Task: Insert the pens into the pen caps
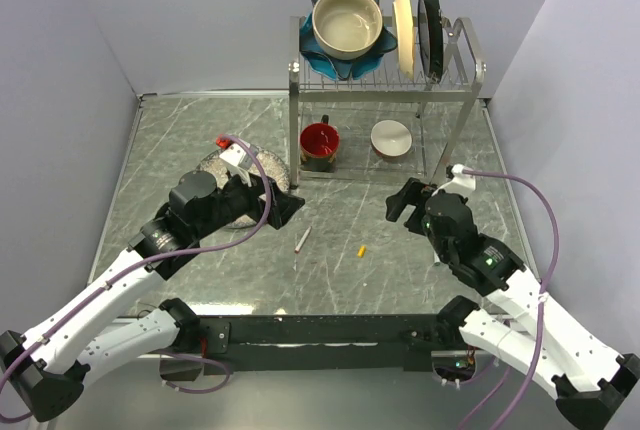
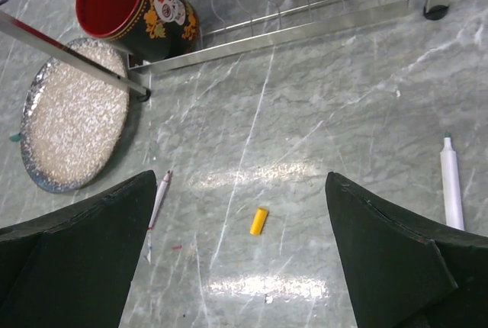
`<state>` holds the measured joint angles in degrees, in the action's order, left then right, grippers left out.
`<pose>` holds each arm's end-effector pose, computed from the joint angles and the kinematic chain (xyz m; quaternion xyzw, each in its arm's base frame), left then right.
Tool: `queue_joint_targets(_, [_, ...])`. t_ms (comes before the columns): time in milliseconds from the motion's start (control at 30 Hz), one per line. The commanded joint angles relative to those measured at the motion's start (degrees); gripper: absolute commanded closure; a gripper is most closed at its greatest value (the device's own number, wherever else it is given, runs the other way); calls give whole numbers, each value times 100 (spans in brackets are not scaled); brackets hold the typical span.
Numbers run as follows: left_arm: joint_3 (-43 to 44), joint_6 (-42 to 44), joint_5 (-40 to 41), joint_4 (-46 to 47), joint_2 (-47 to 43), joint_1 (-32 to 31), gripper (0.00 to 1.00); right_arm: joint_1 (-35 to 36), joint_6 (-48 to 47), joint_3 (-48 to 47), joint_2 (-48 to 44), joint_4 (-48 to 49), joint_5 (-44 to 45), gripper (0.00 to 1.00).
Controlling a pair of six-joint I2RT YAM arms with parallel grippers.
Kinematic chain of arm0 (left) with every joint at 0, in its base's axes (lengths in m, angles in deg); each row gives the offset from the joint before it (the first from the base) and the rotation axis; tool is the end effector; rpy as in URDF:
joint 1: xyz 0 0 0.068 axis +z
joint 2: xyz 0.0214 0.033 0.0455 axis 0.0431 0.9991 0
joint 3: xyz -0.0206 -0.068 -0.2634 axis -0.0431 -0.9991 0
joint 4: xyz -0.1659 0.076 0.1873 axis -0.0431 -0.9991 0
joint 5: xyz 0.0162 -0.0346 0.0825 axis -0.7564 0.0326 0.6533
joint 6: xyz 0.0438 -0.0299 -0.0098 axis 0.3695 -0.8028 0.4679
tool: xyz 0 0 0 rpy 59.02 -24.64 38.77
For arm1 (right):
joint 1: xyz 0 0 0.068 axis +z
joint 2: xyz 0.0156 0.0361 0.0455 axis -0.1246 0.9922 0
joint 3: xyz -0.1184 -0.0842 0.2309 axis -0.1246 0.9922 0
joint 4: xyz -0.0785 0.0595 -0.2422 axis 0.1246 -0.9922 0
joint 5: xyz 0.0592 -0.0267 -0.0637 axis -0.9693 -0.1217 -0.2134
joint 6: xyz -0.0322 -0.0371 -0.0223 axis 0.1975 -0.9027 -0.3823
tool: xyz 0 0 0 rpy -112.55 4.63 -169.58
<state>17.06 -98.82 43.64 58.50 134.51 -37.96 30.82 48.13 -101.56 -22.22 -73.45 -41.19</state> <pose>0.1461 -0.1312 0.3559 0.1610 0.7469 -0.3844 0.5182 0.1270 0.0795 0.3062 0.1291 0.8308 0.1698 0.5141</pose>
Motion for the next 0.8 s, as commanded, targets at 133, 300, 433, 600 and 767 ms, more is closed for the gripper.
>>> queue_joint_targets(133, [64, 112, -131, 233, -123, -1, 0, -45, 2, -372, 287, -820, 963, 0])
queue_joint_targets(300, [47, 77, -218, 259, -88, -1, 1, -403, -67, -610, 840, -1366, 1369, 0])
queue_joint_targets(433, [47, 42, -271, 259, -53, -1, 1, -1642, -577, -514, 1227, -1051, 153, 3])
queue_joint_targets(600, [64, 42, -298, 259, -35, -1, 1, -2593, -885, -575, 2148, -857, -706, 23])
queue_joint_targets(767, [12, -2, -368, 338, 52, -1, 1, -2892, -903, -584, 3211, -778, -1057, 34])
